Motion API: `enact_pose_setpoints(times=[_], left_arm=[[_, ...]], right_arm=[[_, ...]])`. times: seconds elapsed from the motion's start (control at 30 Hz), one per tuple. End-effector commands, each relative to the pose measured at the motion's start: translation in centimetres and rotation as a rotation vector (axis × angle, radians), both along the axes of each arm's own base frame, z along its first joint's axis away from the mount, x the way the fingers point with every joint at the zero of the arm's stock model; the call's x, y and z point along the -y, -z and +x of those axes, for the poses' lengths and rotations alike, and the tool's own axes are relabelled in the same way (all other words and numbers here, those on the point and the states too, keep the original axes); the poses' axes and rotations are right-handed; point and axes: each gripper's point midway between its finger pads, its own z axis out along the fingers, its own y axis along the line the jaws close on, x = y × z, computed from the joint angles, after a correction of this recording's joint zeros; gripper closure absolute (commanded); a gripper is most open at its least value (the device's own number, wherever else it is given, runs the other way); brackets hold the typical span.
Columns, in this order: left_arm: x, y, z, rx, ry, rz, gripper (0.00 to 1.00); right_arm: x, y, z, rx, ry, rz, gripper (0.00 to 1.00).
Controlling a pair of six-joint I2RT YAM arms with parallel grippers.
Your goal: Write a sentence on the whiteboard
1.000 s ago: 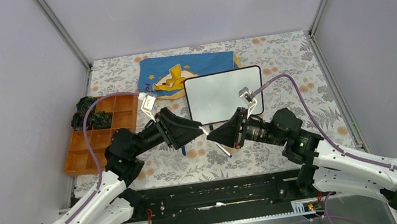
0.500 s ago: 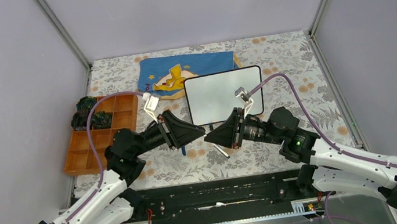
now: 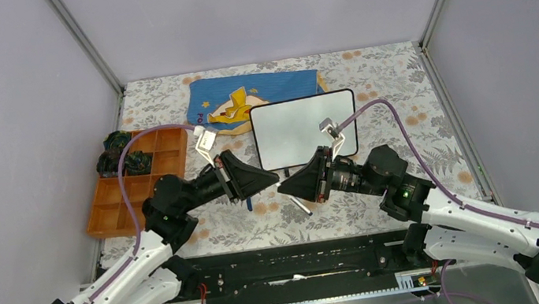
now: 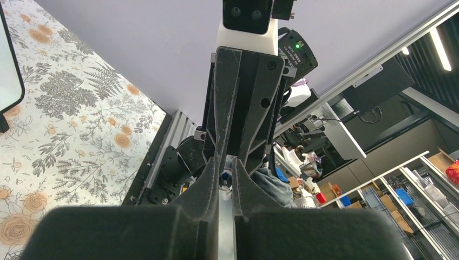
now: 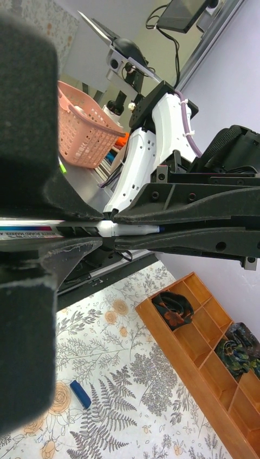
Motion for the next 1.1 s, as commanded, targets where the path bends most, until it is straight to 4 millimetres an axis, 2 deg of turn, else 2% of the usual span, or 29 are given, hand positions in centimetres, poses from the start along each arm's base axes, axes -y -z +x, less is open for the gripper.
enact_pose_setpoints(times=[0.0, 0.03, 0.07, 0.1, 0.17, 0.23, 0.3, 0.5, 0.7, 1.07], left_arm=[[-0.4, -1.6, -0.3, 0.054, -0.025, -0.051, 1.0], [-0.6, -1.8, 0.0, 0.05, -0.047, -0.059, 1.0], [-0.8, -2.0, 0.3, 0.045, -0.075, -0.071, 1.0], [-1.1, -2.3, 0.7, 0.039, -0.106, -0.084, 1.0], [-1.8, -3.2, 1.5, 0.023, -0.171, -0.131, 1.0], [-2.6, -4.3, 2.4, -0.005, -0.237, -0.192, 1.0], [-3.3, -5.2, 3.3, -0.046, -0.291, -0.256, 1.0], [-5.3, -6.7, 5.6, -0.176, -0.415, -0.397, 1.0], [-6.8, -7.1, 6.7, -0.268, -0.49, -0.495, 1.0], [-6.0, -6.7, 6.3, -0.311, -0.475, -0.491, 1.0]], right_arm=[[0.5, -3.3, -0.3, 0.045, 0.005, 0.077, 1.0], [0.6, -3.4, -0.2, 0.038, 0.014, 0.079, 0.97], [0.8, -3.5, 0.0, 0.033, 0.028, 0.083, 0.85], [0.9, -3.8, 0.1, 0.031, 0.042, 0.092, 0.67], [1.4, -4.5, 0.3, 0.03, 0.069, 0.118, 0.46], [1.8, -5.5, 0.6, 0.028, 0.099, 0.159, 0.35], [2.2, -6.7, 1.0, 0.026, 0.128, 0.211, 0.29], [2.5, -9.3, 2.3, -0.014, 0.188, 0.317, 0.25], [2.4, -10.4, 3.9, -0.046, 0.25, 0.388, 0.3], [-0.3, -11.2, 5.5, -0.049, 0.242, 0.368, 0.32]])
